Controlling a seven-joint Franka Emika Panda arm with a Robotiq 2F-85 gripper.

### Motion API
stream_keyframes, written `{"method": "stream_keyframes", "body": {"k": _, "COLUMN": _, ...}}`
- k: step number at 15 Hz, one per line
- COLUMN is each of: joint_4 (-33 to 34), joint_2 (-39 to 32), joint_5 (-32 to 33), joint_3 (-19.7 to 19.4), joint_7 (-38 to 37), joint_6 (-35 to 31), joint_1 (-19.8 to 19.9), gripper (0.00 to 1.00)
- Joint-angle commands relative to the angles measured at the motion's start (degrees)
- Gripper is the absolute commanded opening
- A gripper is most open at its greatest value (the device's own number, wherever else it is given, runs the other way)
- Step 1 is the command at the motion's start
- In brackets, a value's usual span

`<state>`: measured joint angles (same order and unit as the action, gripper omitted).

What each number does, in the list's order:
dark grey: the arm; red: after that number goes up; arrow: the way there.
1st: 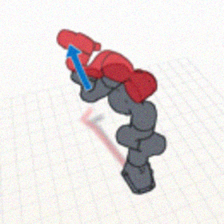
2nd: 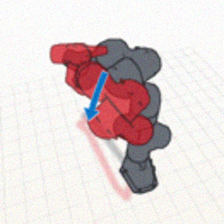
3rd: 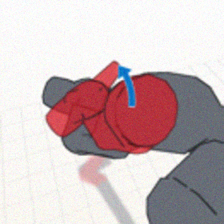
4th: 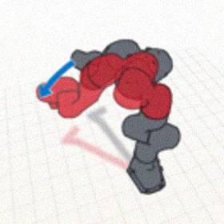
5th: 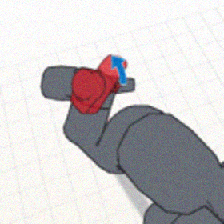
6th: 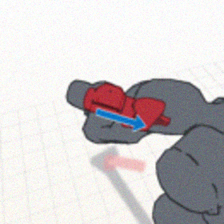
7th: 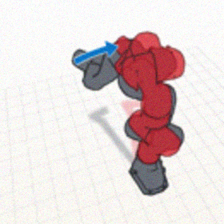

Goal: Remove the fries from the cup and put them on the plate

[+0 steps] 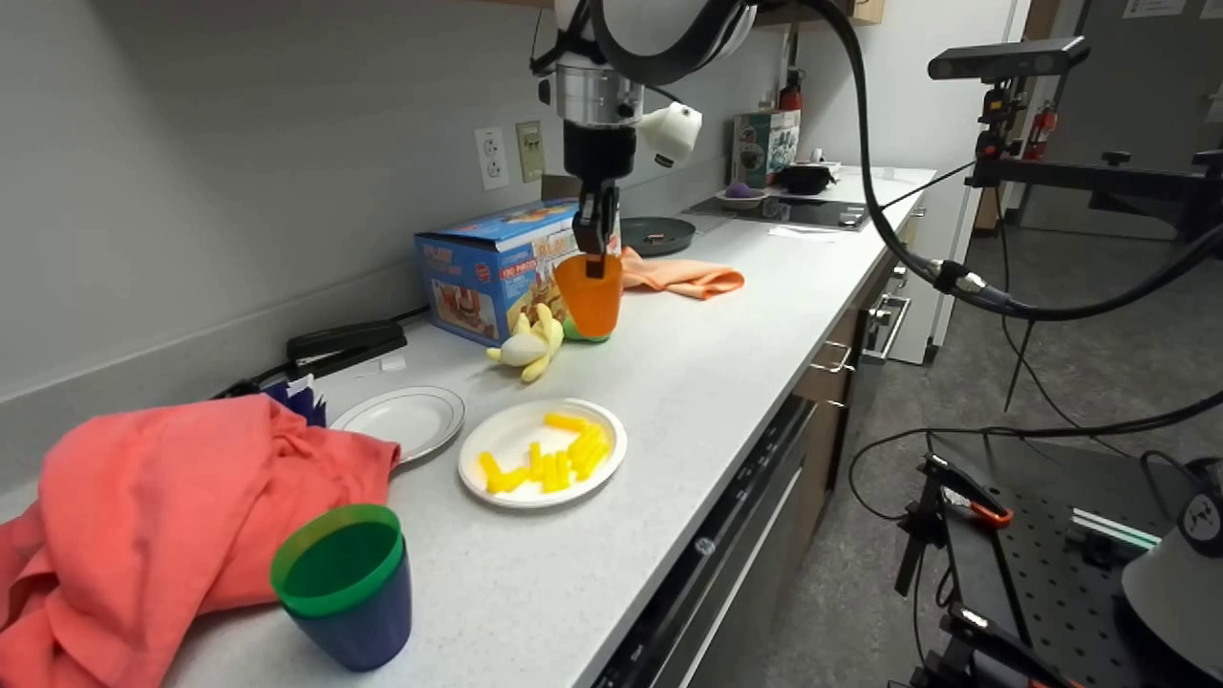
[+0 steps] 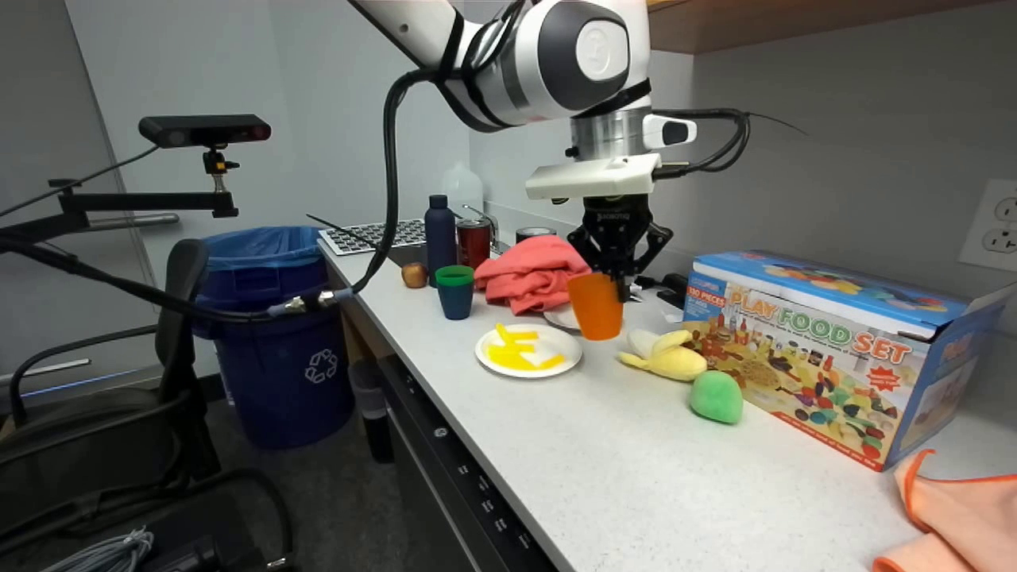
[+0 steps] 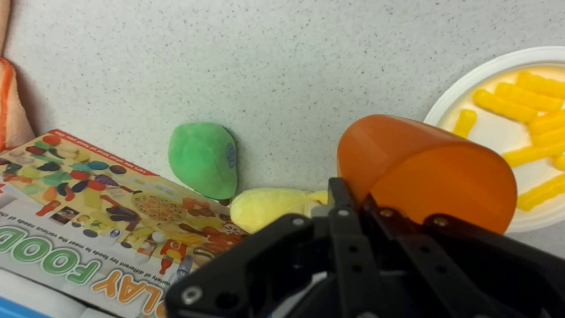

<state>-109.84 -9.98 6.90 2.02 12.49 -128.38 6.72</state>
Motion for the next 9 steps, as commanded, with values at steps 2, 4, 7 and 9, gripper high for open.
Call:
{"method": "stream_keyframes", "body": {"k": 2, "joint_4": -0.5, "joint_2": -0.61, "joint_5": 1.15, "joint_3": -1.97, "joint_7": -2.53, "joint_6": -2.99, "joint_1": -1.97, "gripper": 0.01}}
{"method": "stream_keyframes", "body": {"k": 4, "joint_4": -0.61, "joint_2": -1.55, "joint_5": -0.34, "joint_3": -1.98, "joint_7": -2.26, "joint_6": -4.35, "joint_1": -1.71, "gripper": 0.01}}
{"method": "stream_keyframes", "body": {"k": 7, "joint_4": -0.72, "joint_2": -3.33, "joint_5": -1.62, "joint_3": -2.25, "joint_7": -2.09, "joint_6": -6.28, "joint_1": -1.4, "gripper": 0.01}}
{"method": "stream_keyframes", "body": {"k": 9, "joint_4": -0.99, "joint_2": -4.42, "joint_5": -1.28, "joint_3": -2.52, "joint_7": -2.33, "joint_6": -8.16, "joint_1": -1.42, "gripper": 0.01}}
